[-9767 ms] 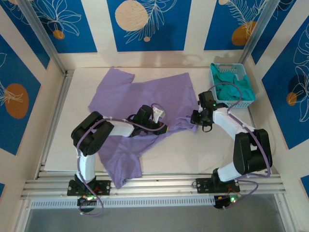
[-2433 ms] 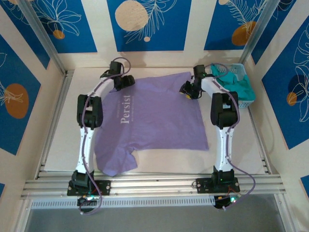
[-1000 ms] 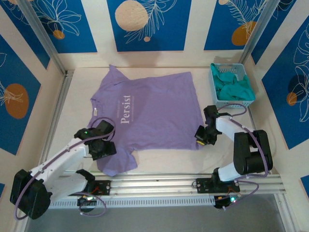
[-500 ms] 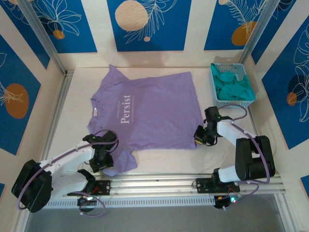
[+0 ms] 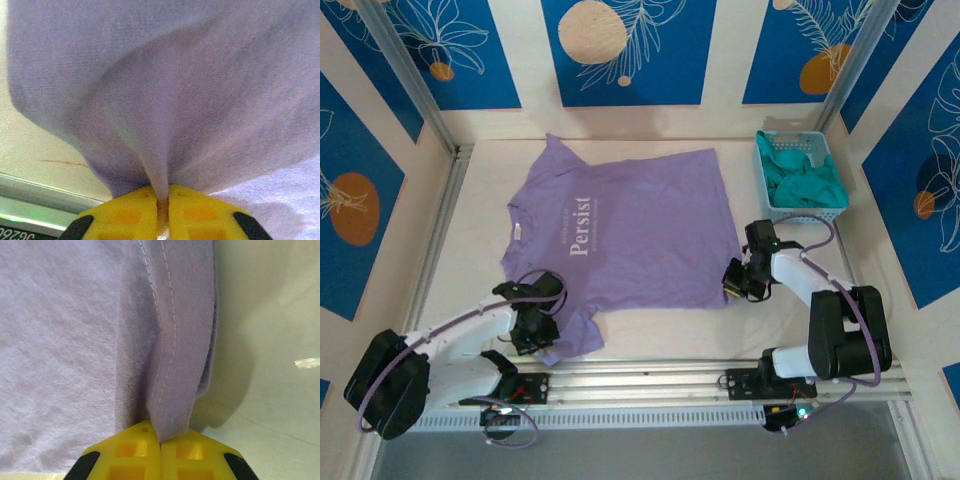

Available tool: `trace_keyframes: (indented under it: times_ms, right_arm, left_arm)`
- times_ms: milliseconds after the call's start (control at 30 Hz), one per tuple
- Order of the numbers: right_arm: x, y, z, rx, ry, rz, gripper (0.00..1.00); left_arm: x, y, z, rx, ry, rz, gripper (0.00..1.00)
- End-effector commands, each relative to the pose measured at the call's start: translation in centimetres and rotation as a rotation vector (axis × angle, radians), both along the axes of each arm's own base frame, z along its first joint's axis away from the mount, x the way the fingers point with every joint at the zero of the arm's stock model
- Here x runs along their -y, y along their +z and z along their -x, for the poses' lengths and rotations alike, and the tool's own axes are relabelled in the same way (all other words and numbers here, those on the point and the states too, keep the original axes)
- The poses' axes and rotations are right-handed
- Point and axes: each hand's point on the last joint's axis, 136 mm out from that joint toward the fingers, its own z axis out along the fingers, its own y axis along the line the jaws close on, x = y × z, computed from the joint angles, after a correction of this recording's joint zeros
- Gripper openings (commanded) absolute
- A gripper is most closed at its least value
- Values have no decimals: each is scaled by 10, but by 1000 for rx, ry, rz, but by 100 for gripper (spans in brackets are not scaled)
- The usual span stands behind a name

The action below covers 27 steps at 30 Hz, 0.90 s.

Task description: Fold the inside-out t-shirt

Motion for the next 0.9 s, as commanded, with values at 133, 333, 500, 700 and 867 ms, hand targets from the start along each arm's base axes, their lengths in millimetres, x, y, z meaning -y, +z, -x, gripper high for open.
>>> trace_keyframes:
  times_ms: [133, 333, 500, 700, 867]
  right_arm:
    - [-3, 22, -9, 81, 23, -27, 0]
    - [4, 75, -24, 298, 59, 8, 0]
    - [15, 155, -31, 564, 74, 74, 0]
    - [31, 281, -17, 896, 53, 173, 0]
    - [46, 395, 19, 1173, 6, 250, 0]
  left_arm:
    - [0, 25, -27, 162, -39, -4, 0]
    - [-15, 137, -84, 618, -55, -31, 0]
    - [-46, 258, -101, 1068, -42, -68, 0]
    - [-49, 417, -99, 1483, -139, -44, 0]
    - [-43, 531, -80, 1709, -217, 43, 0]
